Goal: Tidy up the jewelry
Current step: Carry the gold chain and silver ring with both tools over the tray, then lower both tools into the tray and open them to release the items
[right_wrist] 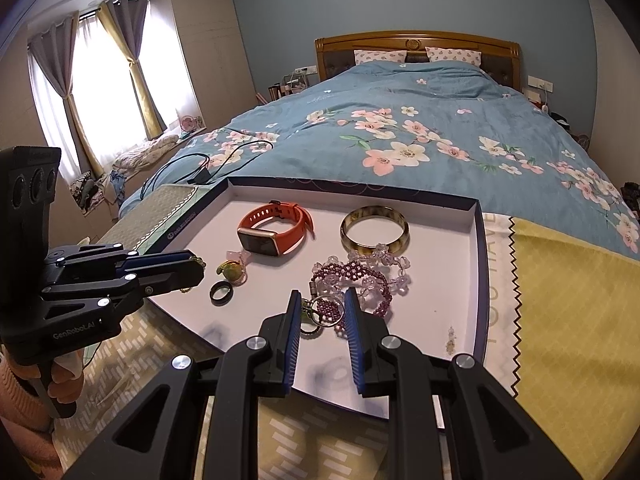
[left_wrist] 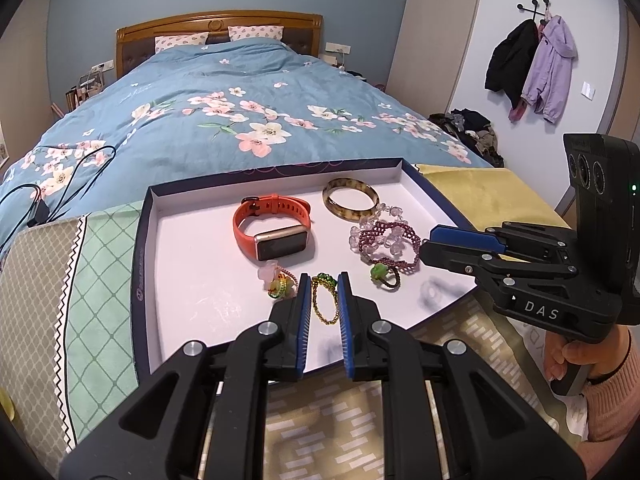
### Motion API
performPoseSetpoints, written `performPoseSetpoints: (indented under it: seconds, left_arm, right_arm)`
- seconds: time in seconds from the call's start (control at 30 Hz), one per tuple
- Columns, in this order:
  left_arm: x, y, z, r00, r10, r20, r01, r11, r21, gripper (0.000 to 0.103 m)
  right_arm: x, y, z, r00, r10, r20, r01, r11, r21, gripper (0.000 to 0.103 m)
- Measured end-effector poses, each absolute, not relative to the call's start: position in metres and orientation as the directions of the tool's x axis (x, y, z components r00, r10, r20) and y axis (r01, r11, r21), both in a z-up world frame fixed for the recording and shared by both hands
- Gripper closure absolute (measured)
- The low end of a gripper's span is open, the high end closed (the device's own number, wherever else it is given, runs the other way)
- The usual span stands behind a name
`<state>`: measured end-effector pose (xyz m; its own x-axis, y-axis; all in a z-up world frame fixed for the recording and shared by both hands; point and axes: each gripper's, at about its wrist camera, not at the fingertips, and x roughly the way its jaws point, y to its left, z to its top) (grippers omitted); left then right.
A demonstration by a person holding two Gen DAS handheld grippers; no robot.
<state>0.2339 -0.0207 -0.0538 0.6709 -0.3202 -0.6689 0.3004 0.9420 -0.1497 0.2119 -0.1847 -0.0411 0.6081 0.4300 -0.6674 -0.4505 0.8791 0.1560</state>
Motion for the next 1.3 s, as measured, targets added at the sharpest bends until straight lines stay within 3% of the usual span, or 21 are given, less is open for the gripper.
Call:
performPoseSetpoints:
  seconds: [1.3]
  left_arm:
    - [0.255, -0.025, -0.081, 0.646, -0.264, -0.716, 0.243, 0.961, -0.135, 0.086]
  right_arm:
    - [0.225, -0.179, -0.057, 0.587, 0.391, -0.709, -0.425, 0.894, 0.141, 0.083]
